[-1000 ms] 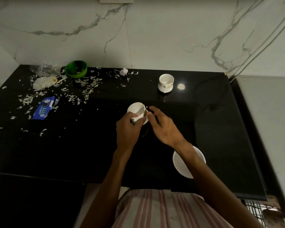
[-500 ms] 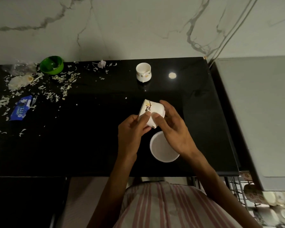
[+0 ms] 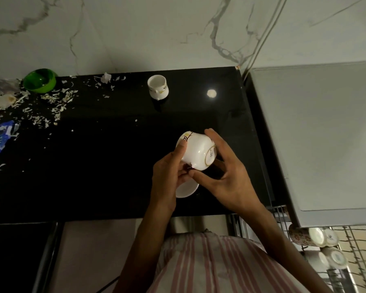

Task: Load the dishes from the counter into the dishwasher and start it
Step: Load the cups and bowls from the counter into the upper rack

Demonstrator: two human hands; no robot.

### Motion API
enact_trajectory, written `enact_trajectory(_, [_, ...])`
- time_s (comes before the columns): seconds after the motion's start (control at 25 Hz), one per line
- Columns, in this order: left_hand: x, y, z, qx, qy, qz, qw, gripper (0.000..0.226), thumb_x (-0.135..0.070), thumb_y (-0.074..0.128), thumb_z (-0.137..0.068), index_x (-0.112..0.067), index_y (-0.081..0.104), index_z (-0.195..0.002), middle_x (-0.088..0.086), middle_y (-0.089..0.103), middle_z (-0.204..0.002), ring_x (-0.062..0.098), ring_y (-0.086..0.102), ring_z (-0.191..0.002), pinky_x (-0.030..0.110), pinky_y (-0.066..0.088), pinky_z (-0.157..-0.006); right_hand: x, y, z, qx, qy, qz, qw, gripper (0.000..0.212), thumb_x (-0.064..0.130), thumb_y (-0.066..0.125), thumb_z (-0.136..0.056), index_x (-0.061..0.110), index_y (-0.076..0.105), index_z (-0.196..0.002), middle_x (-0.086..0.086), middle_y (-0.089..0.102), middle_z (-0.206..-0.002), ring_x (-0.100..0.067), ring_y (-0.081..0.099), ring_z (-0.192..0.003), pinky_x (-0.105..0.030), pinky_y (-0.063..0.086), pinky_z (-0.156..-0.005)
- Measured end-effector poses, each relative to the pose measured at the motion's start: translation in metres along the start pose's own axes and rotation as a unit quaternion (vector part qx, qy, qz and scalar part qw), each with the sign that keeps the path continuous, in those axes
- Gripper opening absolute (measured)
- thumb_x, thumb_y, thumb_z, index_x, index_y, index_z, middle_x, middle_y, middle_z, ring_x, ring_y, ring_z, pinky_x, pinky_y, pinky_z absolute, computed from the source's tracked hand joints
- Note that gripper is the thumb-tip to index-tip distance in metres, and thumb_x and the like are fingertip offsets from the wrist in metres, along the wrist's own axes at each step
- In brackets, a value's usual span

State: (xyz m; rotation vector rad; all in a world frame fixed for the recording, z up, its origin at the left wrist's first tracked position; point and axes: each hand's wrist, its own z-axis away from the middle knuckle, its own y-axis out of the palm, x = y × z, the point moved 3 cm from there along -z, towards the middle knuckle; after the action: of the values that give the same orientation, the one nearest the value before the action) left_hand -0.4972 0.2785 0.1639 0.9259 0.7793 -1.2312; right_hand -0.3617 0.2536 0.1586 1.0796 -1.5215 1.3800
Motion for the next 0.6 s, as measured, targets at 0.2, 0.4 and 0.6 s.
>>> enact_trajectory(0.2, [0.019,0.022,0.021,0.013,-0.02,0.005,1.0,0.023,-0.048,0.051,-0.093,-0.033,0.064,-0.103,-0.002,0.076,-0.092,0.015,0.073,-0.087,0.026,0.057,-0.067,-0.002,-0.022,0.021,-0.017,-0.012,0.007,1.0,0.076,0.02,0.081,-0.078,0.025,0.043,-0.143,0.01,0.046,-0.142,-0.007,0.048,-0.13,-0.034,0.05,-0.101])
enact_trajectory(0.4, [0.033,0.028,0.037,0.023,-0.019,-0.006,1.0,0.017,-0.043,0.049,-0.096,-0.035,0.063,-0.104,-0.002,0.076,-0.096,0.016,0.072,-0.093,0.028,0.057,-0.072,-0.009,-0.029,0.04,-0.051,-0.005,0.001,0.999,0.076,0.018,0.084,-0.075,0.026,0.044,-0.139,0.008,0.05,-0.136,-0.005,0.052,-0.124,-0.029,0.051,-0.097])
enact_trajectory(0.6, [0.037,0.023,0.04,0.063,-0.048,-0.033,0.996,0.019,-0.046,0.049,-0.094,-0.034,0.062,-0.101,-0.001,0.076,-0.094,0.015,0.072,-0.092,0.028,0.056,-0.073,-0.01,-0.026,0.056,-0.085,0.009,0.004,0.996,0.078,0.02,0.085,-0.074,0.023,0.044,-0.14,0.007,0.051,-0.135,-0.008,0.053,-0.123,-0.034,0.054,-0.094])
